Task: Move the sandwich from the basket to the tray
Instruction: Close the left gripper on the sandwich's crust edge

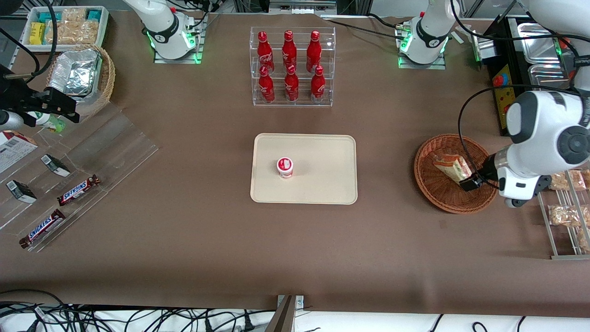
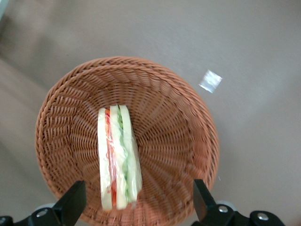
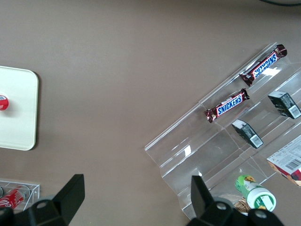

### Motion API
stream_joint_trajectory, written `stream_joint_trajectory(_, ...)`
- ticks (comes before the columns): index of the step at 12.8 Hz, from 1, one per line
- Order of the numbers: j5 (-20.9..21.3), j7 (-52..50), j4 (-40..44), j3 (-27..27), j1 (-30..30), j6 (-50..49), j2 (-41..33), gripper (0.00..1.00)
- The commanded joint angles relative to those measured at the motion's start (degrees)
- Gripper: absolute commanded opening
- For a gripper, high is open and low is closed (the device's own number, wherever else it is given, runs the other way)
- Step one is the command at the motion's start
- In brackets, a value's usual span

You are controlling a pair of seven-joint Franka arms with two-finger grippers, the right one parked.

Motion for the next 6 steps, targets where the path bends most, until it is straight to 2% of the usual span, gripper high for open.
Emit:
stream_joint_trajectory(1, 5.84, -6.14, -8.37, -1.63, -0.46, 4.60, -3.97, 1.00)
stream_joint_trajectory(4, 6.29, -7.64, -12.32, -1.72, -0.46, 8.03, -4.14, 1.00)
stream_joint_trajectory(6, 8.31, -7.65, -13.47, -1.72, -0.37, 8.03, -4.32, 1.00)
